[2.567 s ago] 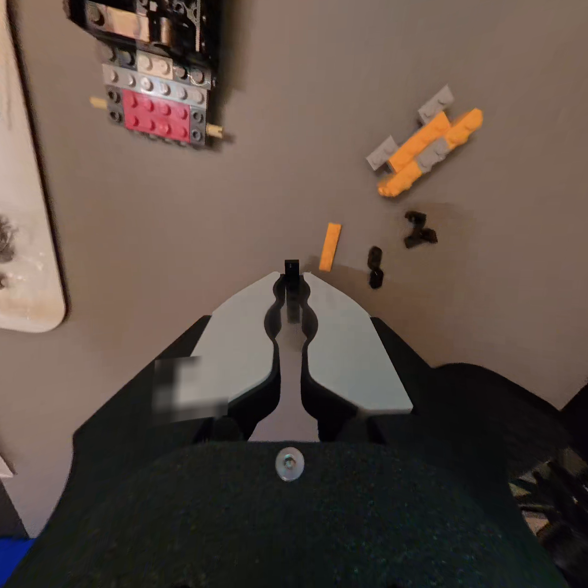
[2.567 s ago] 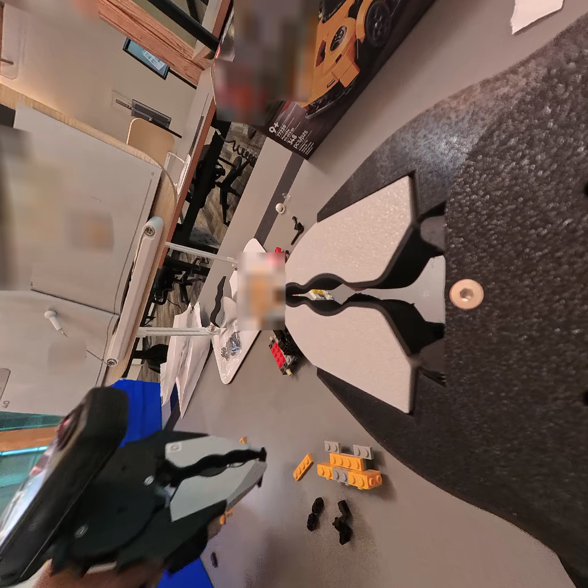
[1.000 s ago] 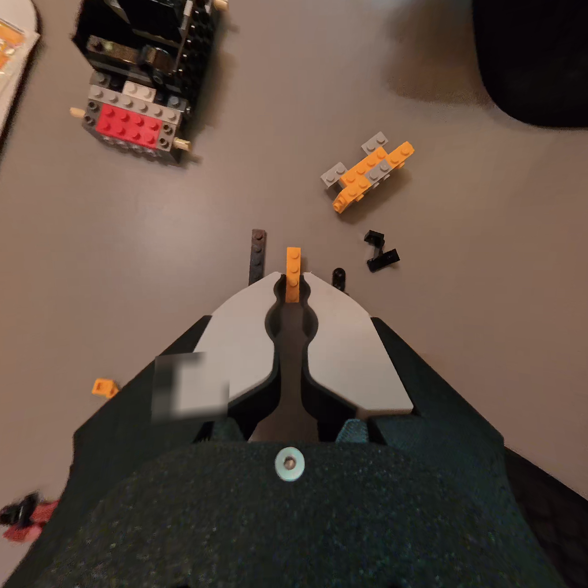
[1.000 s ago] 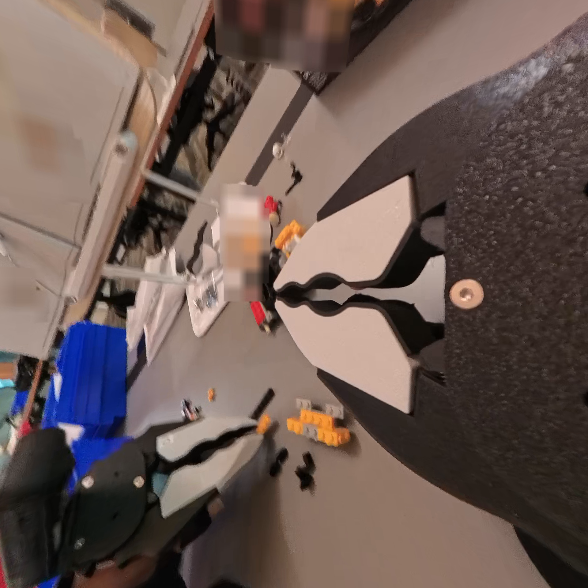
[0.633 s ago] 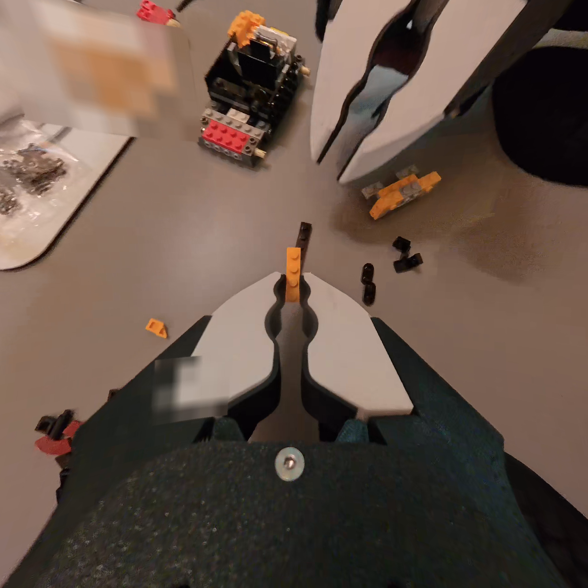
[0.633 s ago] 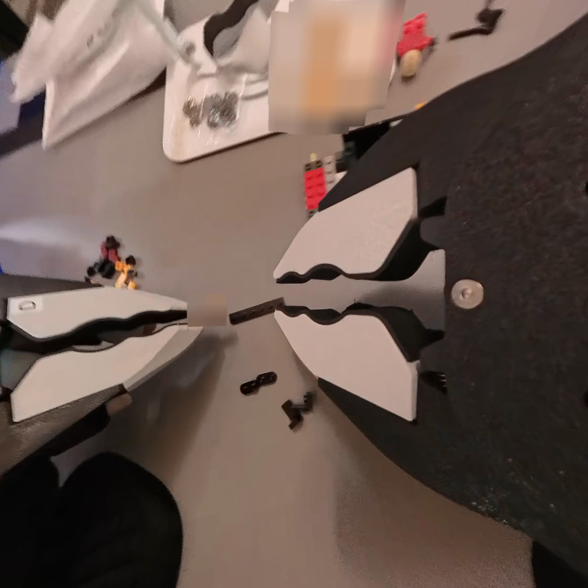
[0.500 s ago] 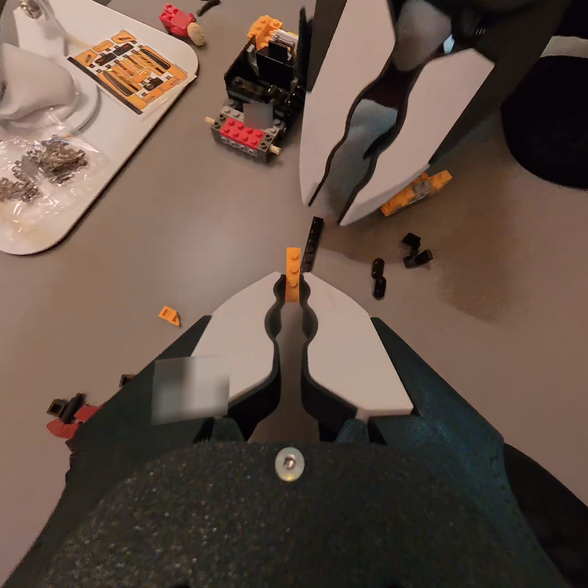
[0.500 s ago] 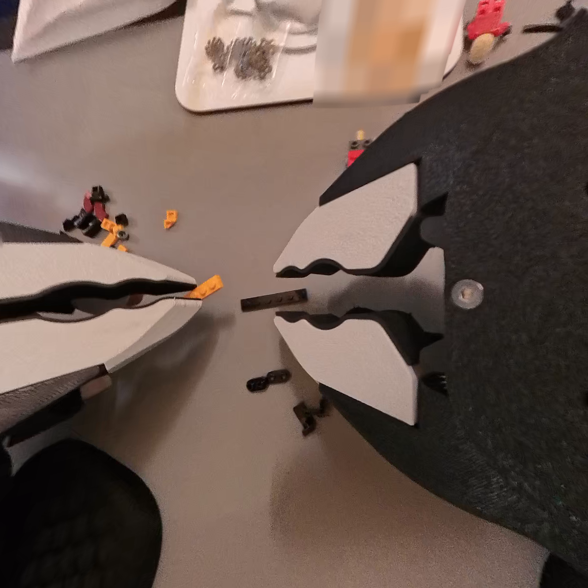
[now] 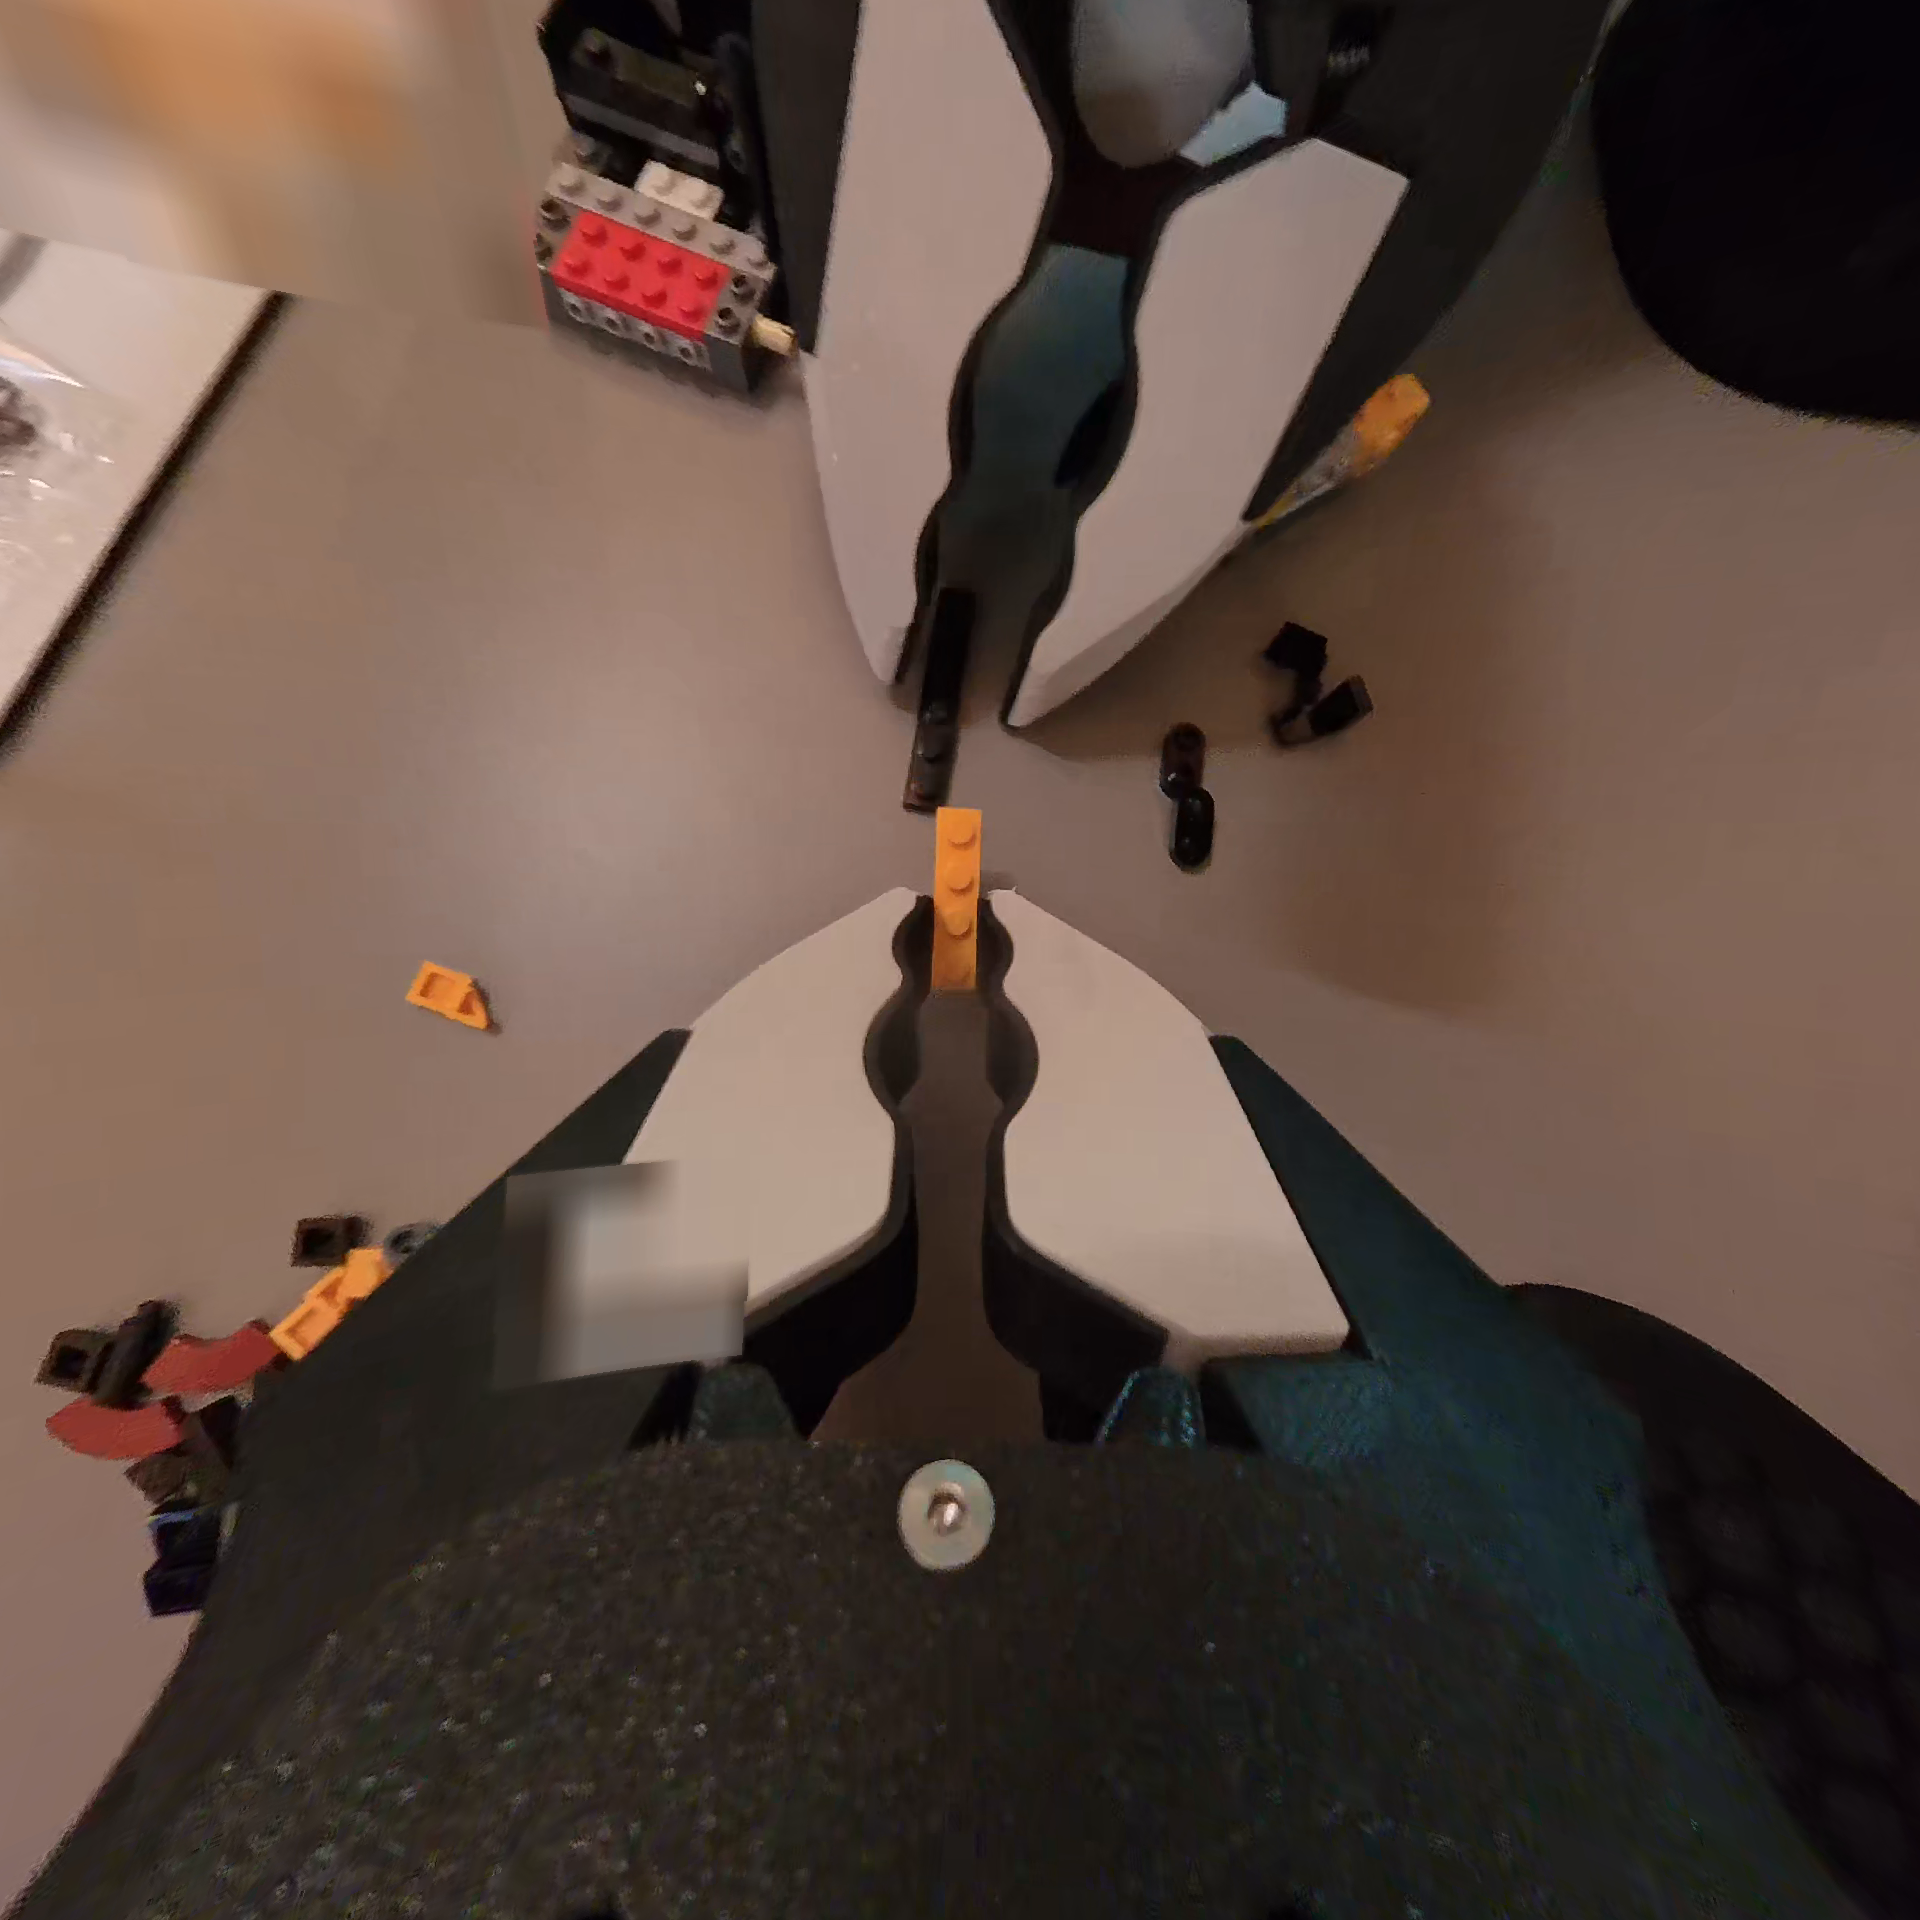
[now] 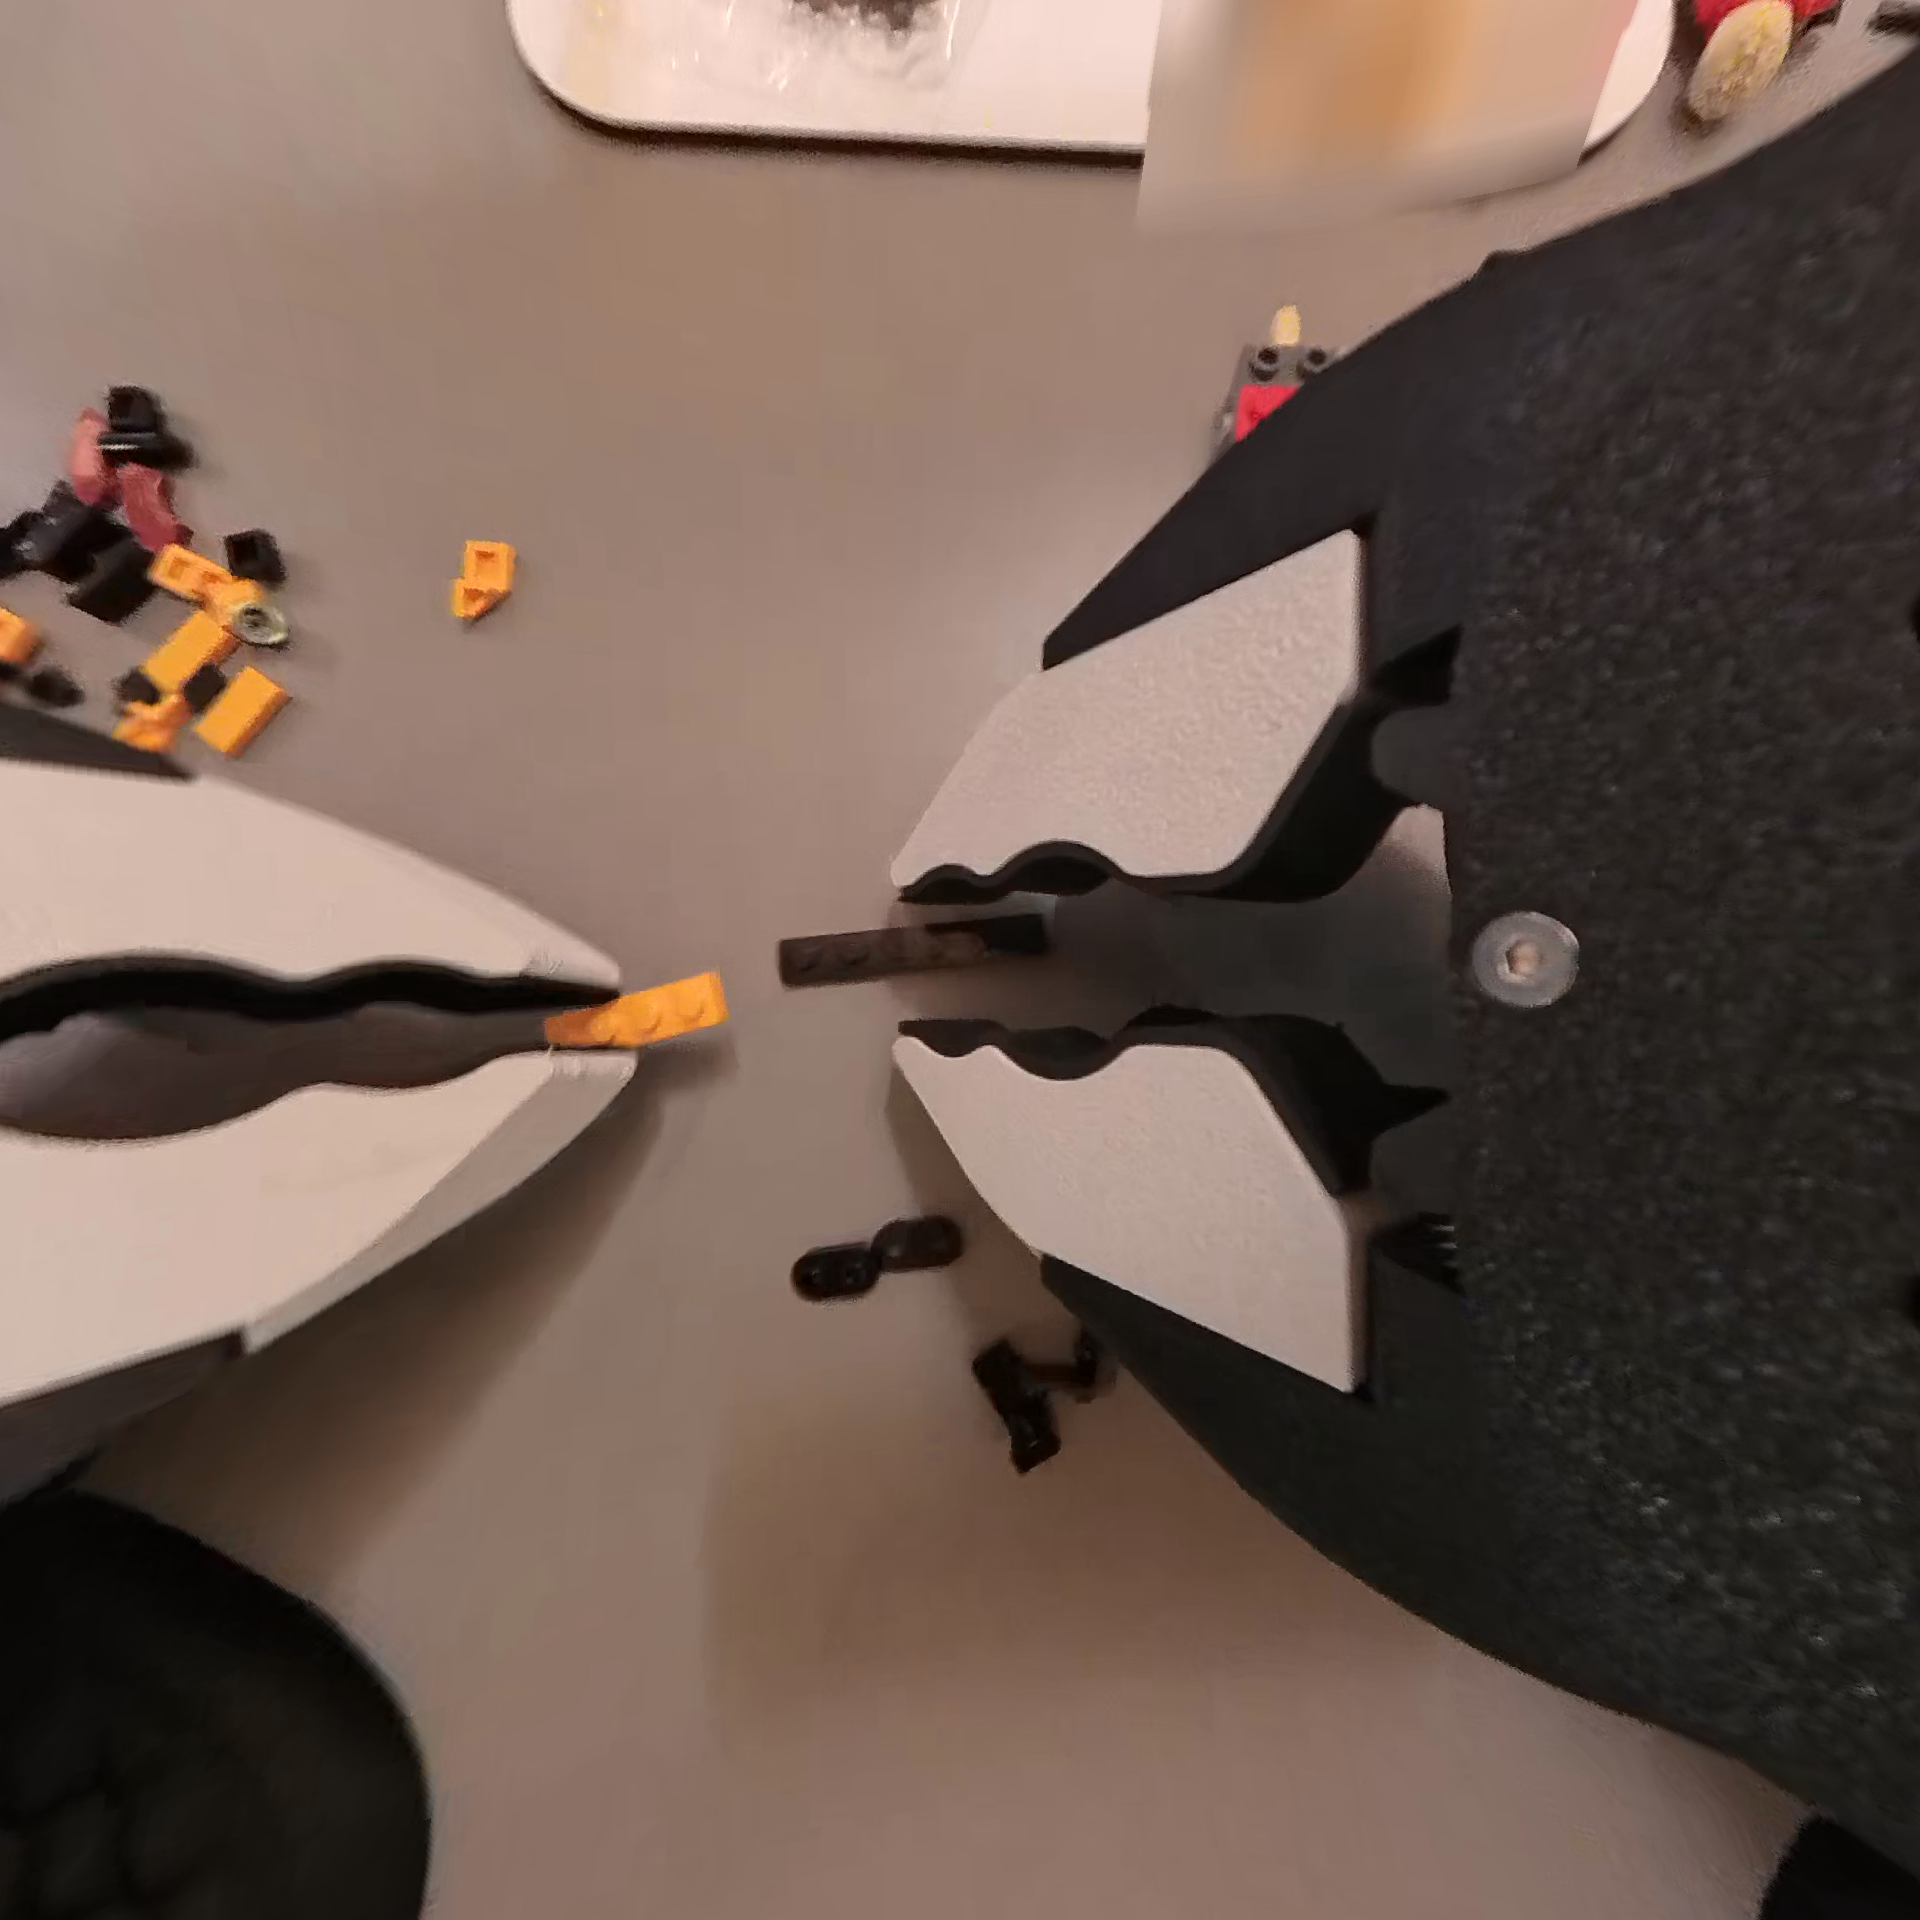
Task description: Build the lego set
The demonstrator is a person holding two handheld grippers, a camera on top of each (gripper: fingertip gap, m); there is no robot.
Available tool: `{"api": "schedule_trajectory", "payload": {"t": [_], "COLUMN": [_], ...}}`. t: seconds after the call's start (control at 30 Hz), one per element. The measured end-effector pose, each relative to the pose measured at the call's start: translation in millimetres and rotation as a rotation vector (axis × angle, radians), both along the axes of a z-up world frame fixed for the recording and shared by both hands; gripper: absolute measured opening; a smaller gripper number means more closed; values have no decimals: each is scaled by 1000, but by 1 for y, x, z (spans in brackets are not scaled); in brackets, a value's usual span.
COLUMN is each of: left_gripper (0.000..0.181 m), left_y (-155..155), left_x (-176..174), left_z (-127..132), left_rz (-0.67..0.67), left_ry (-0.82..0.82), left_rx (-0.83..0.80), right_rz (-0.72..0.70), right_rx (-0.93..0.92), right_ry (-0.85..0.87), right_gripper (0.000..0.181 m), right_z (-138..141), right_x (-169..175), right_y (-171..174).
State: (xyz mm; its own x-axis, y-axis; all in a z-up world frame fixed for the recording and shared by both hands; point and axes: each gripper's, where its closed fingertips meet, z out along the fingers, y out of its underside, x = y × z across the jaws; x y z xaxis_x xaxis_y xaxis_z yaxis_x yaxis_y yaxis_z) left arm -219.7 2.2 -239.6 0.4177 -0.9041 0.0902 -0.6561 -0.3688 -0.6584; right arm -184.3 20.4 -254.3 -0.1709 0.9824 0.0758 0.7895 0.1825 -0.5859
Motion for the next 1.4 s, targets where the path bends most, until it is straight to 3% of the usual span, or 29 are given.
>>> {"api": "schedule_trajectory", "payload": {"t": [0.07, 0.23, 0.43, 0.57, 0.7, 0.87, 1.4], "left_gripper": [8, 8, 8, 18, 18, 18, 20], "left_y": [-4, -8, -4, -1, -6, -6, -3], "left_x": [2, 13, 42, 37, 17, 6, 27], "left_z": [-4, -11, -15, -9, 0, -6, -13], "left_rz": [-23, -68, -139, -149, -134, -117, -121], "left_ry": [11, 24, 22, 39, 31, 40, -6], "left_rx": [-13, -25, -3, 52, 61, 58, 92], "right_rz": [-19, 16, -41, -48, -20, 25, 47], "right_rx": [-7, 16, -57, -50, -41, -28, -54], "right_ry": [-8, -30, 100, 115, 91, 28, -52], "right_gripper": [8, 7, 7, 7, 7, 7, 7], "right_z": [-1, 0, 21, 29, 28, 19, 5], "right_x": [2, 12, 37, 45, 36, 14, 5], "right_y": [4, 7, 2, -2, -6, -14, -20]}}
